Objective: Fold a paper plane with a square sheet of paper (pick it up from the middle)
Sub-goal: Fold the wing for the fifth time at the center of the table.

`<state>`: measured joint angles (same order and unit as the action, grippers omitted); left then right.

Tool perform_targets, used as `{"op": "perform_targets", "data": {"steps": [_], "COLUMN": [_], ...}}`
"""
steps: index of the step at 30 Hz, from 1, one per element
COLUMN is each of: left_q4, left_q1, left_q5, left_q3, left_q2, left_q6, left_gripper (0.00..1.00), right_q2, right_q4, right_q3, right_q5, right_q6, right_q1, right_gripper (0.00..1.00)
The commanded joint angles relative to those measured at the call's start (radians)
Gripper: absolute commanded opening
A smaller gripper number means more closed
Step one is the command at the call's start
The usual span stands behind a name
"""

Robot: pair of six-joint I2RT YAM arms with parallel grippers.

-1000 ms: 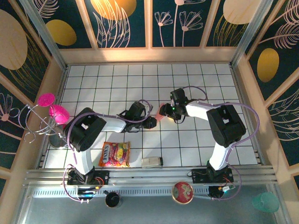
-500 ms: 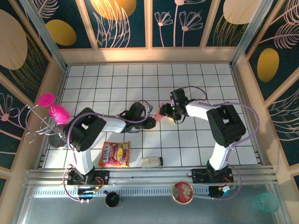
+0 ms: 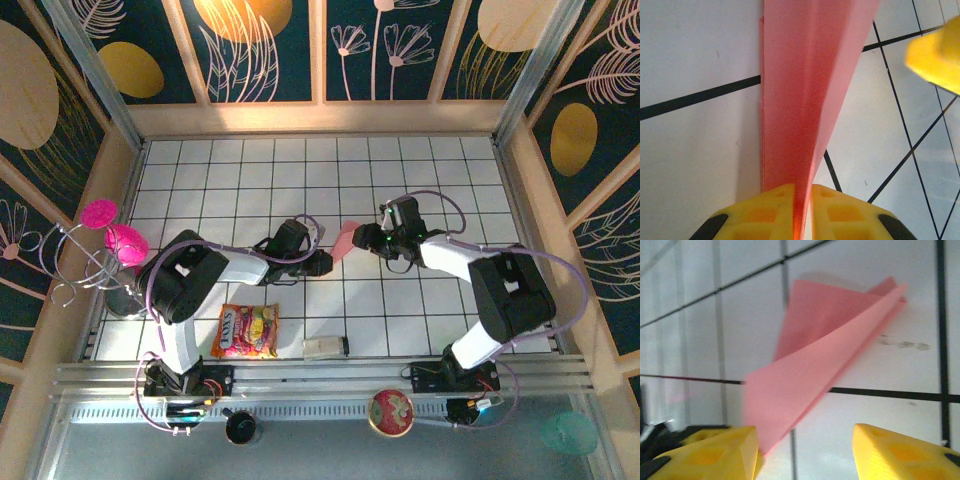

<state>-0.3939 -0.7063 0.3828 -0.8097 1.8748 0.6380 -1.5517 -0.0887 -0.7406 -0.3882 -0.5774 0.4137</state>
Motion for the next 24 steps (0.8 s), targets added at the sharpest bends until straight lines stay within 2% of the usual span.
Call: {"op": "perform_targets", "data": {"steps": [1,8,24], "left_q4": [0.023,0.014,0.027], "left_q1": [0.000,0.002,0.002], "left_q5": [0.027,0.040,0.075], "left_q3": [0.024,0.032,0.022], "left_q2": [0.043,0.044,0.061], "left_q6": [0.033,0.049,0.051], "left_gripper": [0.15,0.15,0.17], "right_q2": [0.040,-0.052,-0.242], "right_q4": [-0.158,-0.261,-0.269], "right_q3": [0.041,0.033,-0.080], "right_q5": [-0.137,-0.232,-0.251], "right_q6": [0.007,-0.030,-0.038], "right_q1": [0.004,0.025,0.046], "right_gripper": [0.52,0.42,0.41]}}
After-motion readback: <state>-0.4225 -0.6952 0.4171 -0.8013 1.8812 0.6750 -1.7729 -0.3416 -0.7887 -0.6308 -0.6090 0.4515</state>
